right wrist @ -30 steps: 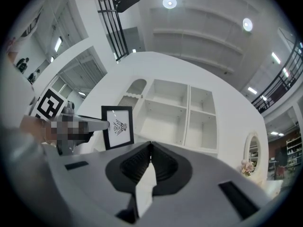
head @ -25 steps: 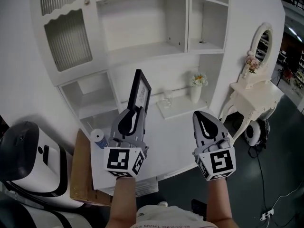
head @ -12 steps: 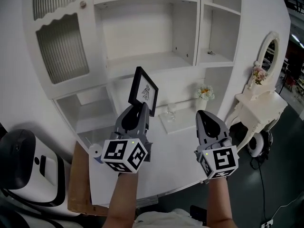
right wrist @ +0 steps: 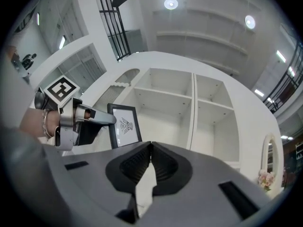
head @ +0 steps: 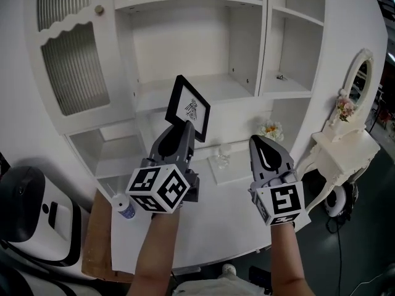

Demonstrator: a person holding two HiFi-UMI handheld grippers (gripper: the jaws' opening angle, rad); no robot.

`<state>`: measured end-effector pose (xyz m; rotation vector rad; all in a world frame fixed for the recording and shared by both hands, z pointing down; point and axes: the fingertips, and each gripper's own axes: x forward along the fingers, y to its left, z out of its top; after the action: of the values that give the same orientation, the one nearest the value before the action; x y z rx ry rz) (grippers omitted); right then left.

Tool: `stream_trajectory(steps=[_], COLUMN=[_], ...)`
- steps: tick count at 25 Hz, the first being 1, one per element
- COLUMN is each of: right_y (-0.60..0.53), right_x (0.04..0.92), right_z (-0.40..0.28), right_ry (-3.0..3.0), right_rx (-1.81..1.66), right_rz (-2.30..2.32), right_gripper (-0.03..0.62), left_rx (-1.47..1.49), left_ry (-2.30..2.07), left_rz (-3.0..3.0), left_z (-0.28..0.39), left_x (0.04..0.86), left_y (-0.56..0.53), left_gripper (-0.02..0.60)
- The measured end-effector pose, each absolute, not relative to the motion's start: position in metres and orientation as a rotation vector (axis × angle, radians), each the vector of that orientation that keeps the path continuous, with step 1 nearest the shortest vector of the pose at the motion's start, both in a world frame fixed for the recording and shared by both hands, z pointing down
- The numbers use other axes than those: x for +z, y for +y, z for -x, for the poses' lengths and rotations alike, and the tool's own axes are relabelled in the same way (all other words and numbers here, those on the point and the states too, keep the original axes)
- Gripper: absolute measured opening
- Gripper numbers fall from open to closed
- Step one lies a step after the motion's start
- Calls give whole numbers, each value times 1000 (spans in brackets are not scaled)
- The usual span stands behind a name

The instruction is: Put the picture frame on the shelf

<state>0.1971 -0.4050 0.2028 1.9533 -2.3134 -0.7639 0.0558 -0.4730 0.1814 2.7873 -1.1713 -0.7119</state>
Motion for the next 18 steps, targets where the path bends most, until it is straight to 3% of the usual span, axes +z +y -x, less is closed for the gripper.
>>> stream_trajectory(steps=[18], right_y=[-493], right_x=[187], right_z=[-259], right_ry=[-2518], right_rx=[-643], right_rz=[-2000], right_gripper=[9], left_rx=[-1066], left_ry=[-990], left_rz=[-2170], left_z=[-76], left_x=[175], left_y=[-554], left_gripper=[75])
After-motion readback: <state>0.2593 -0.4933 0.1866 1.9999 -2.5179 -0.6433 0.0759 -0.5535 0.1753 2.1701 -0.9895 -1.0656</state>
